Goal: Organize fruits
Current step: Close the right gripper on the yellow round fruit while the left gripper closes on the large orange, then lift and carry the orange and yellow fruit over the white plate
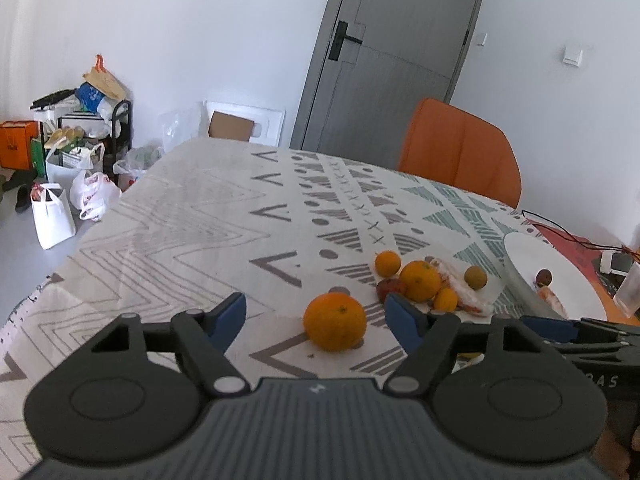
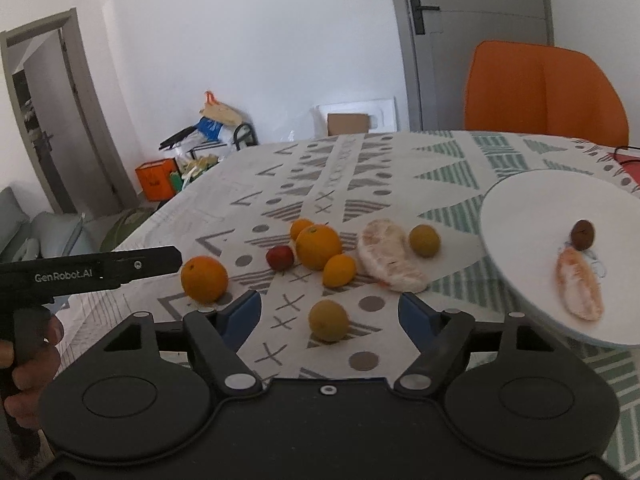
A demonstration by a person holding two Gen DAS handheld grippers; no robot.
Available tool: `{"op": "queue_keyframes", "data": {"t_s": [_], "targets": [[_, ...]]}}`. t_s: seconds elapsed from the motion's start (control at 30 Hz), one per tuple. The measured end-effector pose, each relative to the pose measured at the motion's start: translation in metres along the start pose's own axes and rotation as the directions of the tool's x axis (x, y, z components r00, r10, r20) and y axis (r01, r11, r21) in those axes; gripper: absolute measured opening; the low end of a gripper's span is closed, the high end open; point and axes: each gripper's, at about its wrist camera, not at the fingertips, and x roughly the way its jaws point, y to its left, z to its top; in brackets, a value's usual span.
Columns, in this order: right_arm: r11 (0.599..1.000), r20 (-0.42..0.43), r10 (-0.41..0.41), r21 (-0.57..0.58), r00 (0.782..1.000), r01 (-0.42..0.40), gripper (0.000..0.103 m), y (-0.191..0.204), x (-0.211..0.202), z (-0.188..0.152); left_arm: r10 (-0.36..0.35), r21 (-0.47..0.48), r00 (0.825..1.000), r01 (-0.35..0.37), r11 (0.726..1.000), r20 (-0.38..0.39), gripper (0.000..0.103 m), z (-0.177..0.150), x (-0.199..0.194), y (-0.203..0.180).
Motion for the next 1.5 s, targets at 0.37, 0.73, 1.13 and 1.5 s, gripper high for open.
{"op": "queue_keyframes", "data": {"t_s": [0.37, 0.73, 1.13, 1.5], "targets": [[0.999, -0.06, 0.033, 0.017, 0.998, -0.032, 0.023, -0.001, 0.019, -0.007, -0.008, 0.012, 0.999, 0.008, 1.0, -0.032, 0.074, -0.006, 0.009, -0.002], [0.999, -0.006, 0.009, 0.036, 1.0, -0.009, 0.023, -0.018, -0.004, -0.005, 0.01, 0.018, 0.998, -0.009, 1.0, -0.067, 0.053, -0.01, 0.034, -0.017], [0.999, 0.043, -0.019, 0.027, 0.999, 0.018, 0.023, -0.012, -0.004, 0.002, -0.04, 0.004, 0.999, 0.04, 0.999, -0.015, 0.04, 0.0, 0.023, -0.022], [0.998, 0.129, -0.016, 0.069, 0.992, 0.007, 0.023, -0.035, -0.031, 0.004, -0.056, 0.055, 0.998, 0.056, 0.997, 0.013, 0.04, 0.015, 0.013, -0.052]]}}
